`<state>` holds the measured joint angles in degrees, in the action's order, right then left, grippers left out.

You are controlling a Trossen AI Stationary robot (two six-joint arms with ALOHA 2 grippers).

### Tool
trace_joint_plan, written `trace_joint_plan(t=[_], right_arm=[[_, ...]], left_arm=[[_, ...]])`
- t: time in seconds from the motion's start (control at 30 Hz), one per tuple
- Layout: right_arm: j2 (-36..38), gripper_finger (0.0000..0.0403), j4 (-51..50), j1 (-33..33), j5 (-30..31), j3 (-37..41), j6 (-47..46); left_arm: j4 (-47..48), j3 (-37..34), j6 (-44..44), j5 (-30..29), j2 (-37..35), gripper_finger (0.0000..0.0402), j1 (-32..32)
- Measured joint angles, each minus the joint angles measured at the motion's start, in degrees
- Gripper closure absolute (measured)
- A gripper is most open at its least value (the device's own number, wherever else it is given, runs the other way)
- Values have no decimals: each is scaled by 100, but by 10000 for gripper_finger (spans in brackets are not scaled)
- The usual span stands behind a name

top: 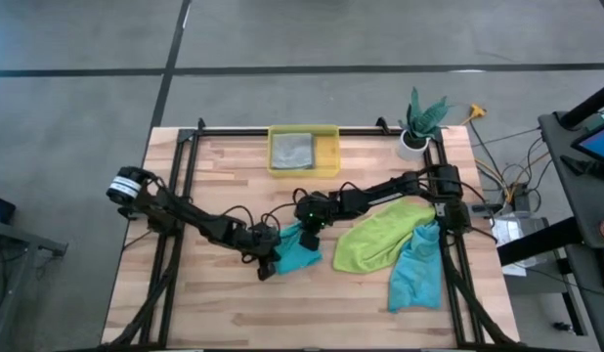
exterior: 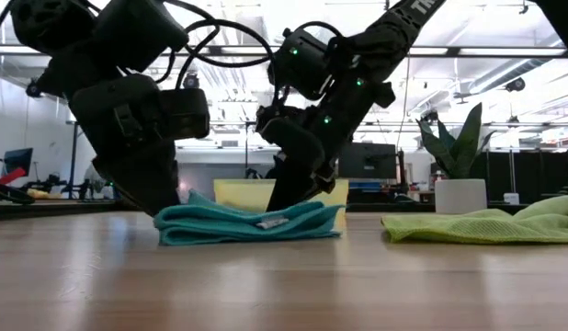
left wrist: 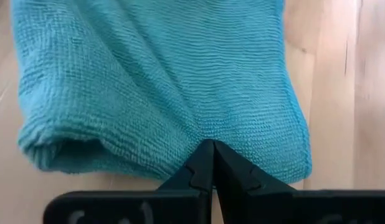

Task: Fold microfiber towels
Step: Fold the blue microfiber cloth

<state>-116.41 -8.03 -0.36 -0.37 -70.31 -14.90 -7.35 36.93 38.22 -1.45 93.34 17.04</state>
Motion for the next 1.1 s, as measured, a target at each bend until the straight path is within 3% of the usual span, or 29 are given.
trace_joint_plan(t=[0.3, 0.5, 0.67, 0.93, 1.1], right_arm=[[561, 394, -99, 9, 55, -6, -119], [716, 394, -30, 111, 58, -3, -206], [339, 394, 76, 160, 36, 5, -83], [133, 394, 96, 160, 37, 5, -311], [106, 394, 96, 158, 36, 55, -306]], left_arm=[[349, -17, -100, 29, -791, 402, -17], [645, 5, -431, -616, -1210, 401, -28], [793, -6, -755, -1109, -1078, 402, -214], [968, -77, -706, -938, -418, 402, -362], [999, -31, -711, -850, -358, 402, -369]])
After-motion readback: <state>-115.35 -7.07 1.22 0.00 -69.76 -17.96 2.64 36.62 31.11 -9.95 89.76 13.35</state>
